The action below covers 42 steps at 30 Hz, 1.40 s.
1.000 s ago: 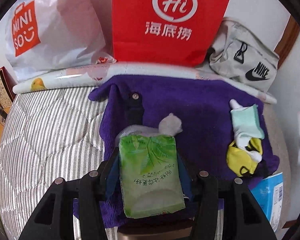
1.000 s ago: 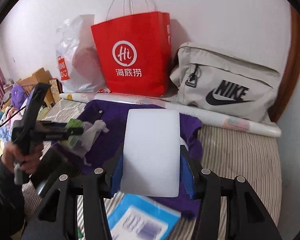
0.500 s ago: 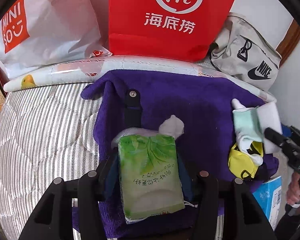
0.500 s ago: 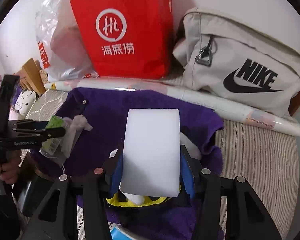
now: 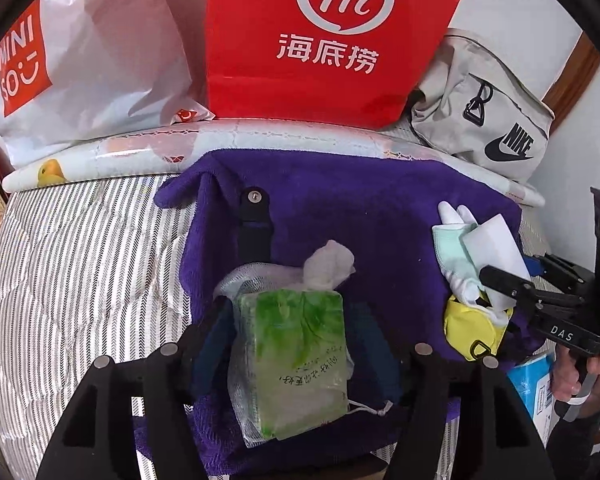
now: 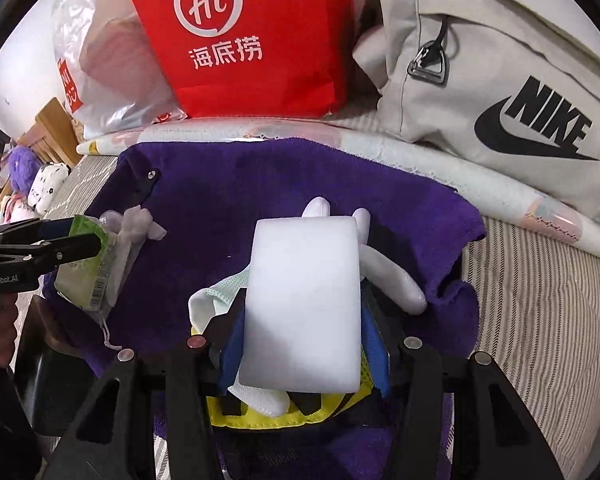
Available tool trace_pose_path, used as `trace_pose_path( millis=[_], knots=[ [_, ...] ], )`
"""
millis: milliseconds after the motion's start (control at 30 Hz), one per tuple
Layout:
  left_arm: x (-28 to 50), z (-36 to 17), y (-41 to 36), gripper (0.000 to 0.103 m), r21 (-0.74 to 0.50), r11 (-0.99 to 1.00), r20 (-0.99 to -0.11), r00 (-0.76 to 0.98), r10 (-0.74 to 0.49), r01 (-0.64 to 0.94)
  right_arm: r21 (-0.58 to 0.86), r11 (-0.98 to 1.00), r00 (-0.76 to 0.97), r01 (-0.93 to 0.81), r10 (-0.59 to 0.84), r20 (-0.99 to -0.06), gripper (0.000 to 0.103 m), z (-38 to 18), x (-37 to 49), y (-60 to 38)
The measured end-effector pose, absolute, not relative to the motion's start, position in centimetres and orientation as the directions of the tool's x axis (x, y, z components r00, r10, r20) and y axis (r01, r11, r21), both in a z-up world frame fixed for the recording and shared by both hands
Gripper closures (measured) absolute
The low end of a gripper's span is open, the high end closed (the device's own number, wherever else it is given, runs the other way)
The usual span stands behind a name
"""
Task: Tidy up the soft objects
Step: 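Lower the tissue pack and sponge onto the purple towel and open both tools, then grasp the green snack packet with the left tool while the right tool grasps the white-red pouch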
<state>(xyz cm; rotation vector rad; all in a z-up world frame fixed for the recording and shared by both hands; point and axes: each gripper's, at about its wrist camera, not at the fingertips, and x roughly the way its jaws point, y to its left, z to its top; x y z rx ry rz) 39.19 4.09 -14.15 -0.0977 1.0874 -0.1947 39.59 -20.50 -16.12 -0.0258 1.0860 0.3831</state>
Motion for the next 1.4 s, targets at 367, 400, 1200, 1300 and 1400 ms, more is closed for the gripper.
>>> trace_pose_path(
  millis=[367, 400, 1200, 1300, 1400],
  knots=[
    [37.7, -12.1, 4.5, 0.034, -0.135, 0.984, -0.849, 0.497, -0.177, 0.121, 0.169, 0.931, 0.409, -0.323, 0.299, -0.862, 0.034, -15.6, 39.0, -20.7],
    [37.5, -11.9, 4.6, 0.034, -0.135, 0.983, -0.848, 0.5, -0.178, 0.122, 0.171, 0.931, 0.412, -0.321, 0.3, -0.86, 0.034, -15.4, 38.8, -20.9],
    [22.2, -7.9, 3.5, 0.034, -0.091, 0.97, -0.8, 0.564, -0.206, 0.226, 0.205, 0.935, 0.581, -0.291, 0.342, -0.739, 0.034, -7.3, 24.4, -23.4],
    [19.3, -8.6, 2.5, 0.034, -0.055, 0.967, -0.806, 0.56, -0.191, 0.25, 0.201, 0.93, 0.577, -0.308, 0.351, -0.738, 0.034, -7.0, 21.9, -23.3],
    [16.7, -9.8, 1.5, 0.034, -0.058, 0.955, -0.82, 0.531, -0.212, 0.292, 0.188, 0.925, 0.577, -0.331, 0.356, -0.735, 0.034, -7.1, 19.2, -23.0]
  ],
)
